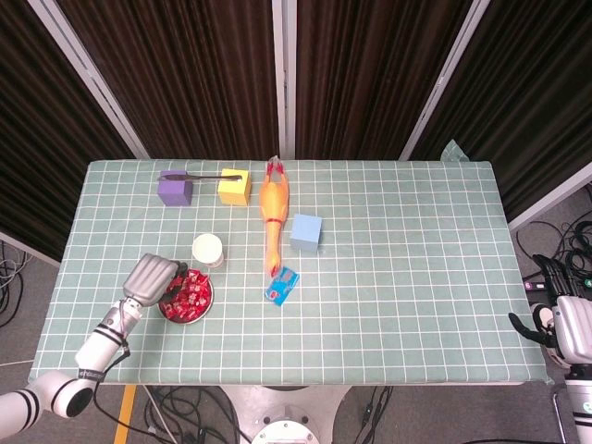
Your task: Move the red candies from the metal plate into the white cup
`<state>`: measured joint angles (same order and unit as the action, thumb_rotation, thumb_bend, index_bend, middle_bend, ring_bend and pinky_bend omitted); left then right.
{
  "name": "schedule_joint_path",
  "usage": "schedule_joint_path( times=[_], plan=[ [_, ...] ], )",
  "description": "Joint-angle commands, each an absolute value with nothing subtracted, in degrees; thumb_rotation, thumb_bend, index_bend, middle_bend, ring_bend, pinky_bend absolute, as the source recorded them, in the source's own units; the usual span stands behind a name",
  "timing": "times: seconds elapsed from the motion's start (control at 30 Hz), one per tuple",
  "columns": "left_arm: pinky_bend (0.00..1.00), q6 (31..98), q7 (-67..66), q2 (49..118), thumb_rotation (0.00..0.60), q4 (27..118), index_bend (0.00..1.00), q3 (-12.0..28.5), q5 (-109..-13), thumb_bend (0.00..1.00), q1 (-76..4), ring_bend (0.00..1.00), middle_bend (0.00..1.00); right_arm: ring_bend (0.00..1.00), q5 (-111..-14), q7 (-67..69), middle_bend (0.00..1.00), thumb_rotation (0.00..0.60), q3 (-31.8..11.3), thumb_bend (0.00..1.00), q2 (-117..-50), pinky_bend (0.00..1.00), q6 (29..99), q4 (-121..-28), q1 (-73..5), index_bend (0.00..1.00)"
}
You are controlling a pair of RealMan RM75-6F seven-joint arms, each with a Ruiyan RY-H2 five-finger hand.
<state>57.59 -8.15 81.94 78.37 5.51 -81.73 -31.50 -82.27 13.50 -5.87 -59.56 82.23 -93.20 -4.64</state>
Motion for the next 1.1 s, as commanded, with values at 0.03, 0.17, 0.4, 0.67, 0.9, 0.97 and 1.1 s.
schedule_joint_path(
  times=[0.03, 0.17, 0.4, 0.67, 0.9, 0.97, 1.1],
  plan=[
    [1.0, 56.43, -8.65, 81.06, 0.6, 79.95, 0.66, 8.28, -81.33, 0.43, -34.63, 0.9, 0.7, 0.0, -82.06, 13.82, 0.07, 0.6, -5.92, 0.16, -59.47, 0.17, 82.35, -92.98, -4.49, 0.03],
    [1.0, 52.94, -9.33, 82.85, 0.6, 77.74, 0.64, 11.42, -78.83, 0.43, -38.98, 0.9, 0.7, 0.0, -81.72, 14.57, 0.07, 0.6, -6.09, 0.16, -59.18, 0.17, 82.89, -92.65, -4.05, 0.03],
    [1.0, 47.25, -11.99, 86.17, 0.6, 73.78, 0.54, 12.42, -74.26, 0.43, -43.59, 0.9, 0.58, 0.0, -81.07, 15.38, 0.07, 0.6, -6.24, 0.16, -58.7, 0.18, 83.16, -92.14, -3.51, 0.02],
    [0.98, 49.23, -18.56, 86.83, 0.6, 73.71, 0.34, 10.42, -71.05, 0.43, -42.86, 0.86, 0.35, 0.0, -80.68, 15.86, 0.07, 0.6, -6.31, 0.16, -58.59, 0.19, 82.66, -91.7, -3.47, 0.02],
    [0.95, 58.98, -19.11, 82.13, 0.6, 81.49, 0.27, 7.39, -72.76, 0.42, -36.45, 0.83, 0.26, 0.0, -81.43, 15.56, 0.07, 0.6, -6.39, 0.16, -58.64, 0.21, 82.46, -92.04, -3.92, 0.02],
    [0.95, 62.53, -17.58, 80.84, 0.6, 83.48, 0.27, 6.06, -74.59, 0.42, -34.0, 0.83, 0.26, 0.0, -81.71, 15.36, 0.07, 0.6, -6.38, 0.16, -58.68, 0.21, 82.43, -92.21, -4.07, 0.02],
    [0.95, 66.91, -15.77, 79.36, 0.6, 85.16, 0.29, 3.07, -78.14, 0.41, -30.5, 0.83, 0.26, 0.0, -82.22, 15.01, 0.07, 0.6, -6.36, 0.16, -58.7, 0.22, 82.3, -92.6, -4.38, 0.02]
  ],
)
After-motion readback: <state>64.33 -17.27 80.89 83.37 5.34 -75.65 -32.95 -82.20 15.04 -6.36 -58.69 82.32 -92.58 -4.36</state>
